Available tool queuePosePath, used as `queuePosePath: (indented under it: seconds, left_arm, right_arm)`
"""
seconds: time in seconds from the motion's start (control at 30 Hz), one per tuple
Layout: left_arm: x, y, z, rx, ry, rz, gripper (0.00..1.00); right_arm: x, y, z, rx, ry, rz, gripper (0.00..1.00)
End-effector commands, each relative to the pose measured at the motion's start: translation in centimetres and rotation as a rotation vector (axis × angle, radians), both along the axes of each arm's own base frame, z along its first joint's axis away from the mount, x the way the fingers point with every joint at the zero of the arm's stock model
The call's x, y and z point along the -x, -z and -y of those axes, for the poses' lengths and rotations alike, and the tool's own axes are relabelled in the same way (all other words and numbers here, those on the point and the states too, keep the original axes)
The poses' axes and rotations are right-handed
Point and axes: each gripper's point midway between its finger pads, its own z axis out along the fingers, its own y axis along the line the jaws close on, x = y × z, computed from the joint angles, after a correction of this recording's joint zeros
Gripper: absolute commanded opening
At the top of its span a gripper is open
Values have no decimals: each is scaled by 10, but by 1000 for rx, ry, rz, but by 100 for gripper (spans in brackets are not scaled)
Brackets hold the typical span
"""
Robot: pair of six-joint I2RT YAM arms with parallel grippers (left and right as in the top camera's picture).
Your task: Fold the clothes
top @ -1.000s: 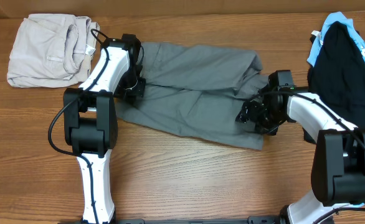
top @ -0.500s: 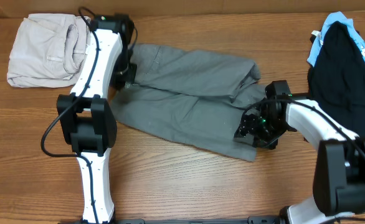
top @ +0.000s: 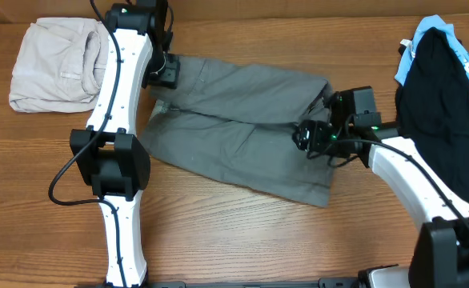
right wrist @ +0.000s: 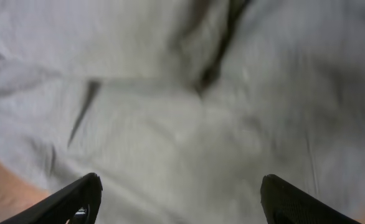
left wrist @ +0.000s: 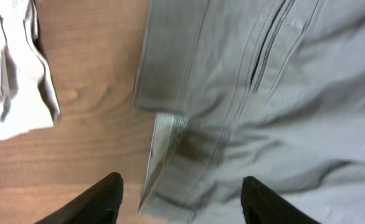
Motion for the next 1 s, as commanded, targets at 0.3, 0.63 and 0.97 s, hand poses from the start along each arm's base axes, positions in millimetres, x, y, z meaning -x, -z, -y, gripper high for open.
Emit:
queuePosePath:
  seconds: [0.3,0.63,0.97]
  left_arm:
    - [-22,-1,2,6,14,81,67]
    - [-40,11,-5,-31,-24,128,65]
    - [-39,64,-5,-34,-68,34,57]
  right_arm:
    - [-51,31,-16,-29,2,99,77]
    - [-78,9,-23,-93,48,215,47]
    - [-84,4,-24,-99,48,251,9]
